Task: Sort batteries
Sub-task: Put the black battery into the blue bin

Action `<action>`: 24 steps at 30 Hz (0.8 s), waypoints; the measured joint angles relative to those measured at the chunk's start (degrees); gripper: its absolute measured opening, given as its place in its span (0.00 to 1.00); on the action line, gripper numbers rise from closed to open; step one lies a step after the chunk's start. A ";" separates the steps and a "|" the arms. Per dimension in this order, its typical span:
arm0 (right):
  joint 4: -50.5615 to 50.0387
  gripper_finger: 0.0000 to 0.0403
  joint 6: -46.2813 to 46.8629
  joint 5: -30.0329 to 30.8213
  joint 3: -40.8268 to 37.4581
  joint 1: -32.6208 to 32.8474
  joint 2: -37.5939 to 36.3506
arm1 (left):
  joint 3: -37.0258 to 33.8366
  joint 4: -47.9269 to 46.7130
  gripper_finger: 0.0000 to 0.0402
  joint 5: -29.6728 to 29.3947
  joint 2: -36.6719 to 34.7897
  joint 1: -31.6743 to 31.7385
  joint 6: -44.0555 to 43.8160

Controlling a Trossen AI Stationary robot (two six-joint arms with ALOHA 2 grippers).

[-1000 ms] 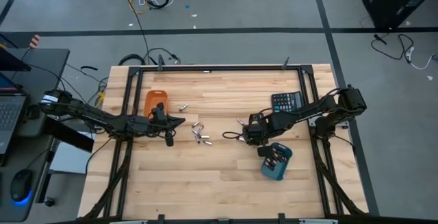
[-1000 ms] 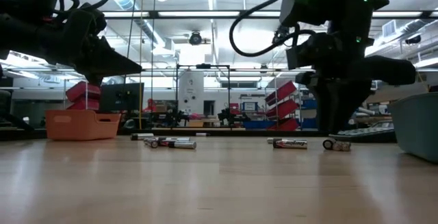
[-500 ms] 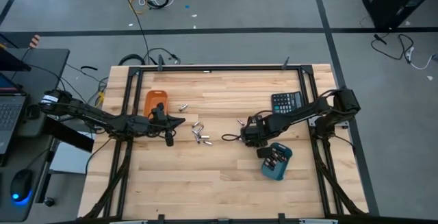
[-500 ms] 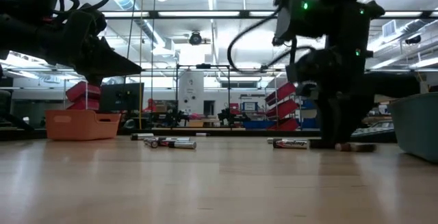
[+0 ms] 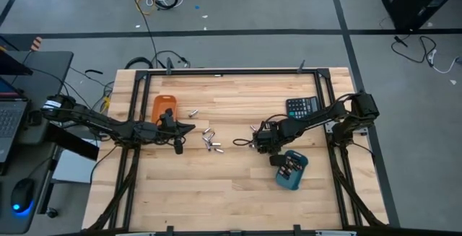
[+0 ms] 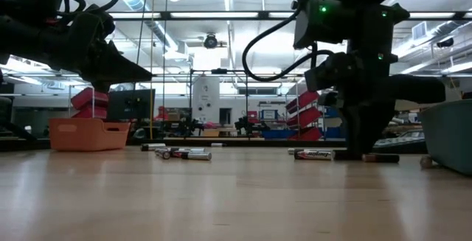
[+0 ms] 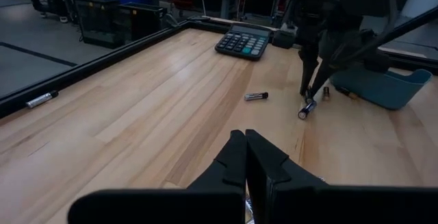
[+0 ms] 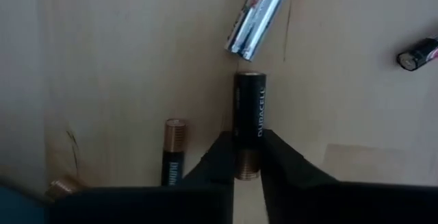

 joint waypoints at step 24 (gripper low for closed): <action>-24.65 0.06 31.54 -9.12 4.47 14.83 -20.59 | 0.00 -0.22 0.00 -0.06 0.00 0.01 0.02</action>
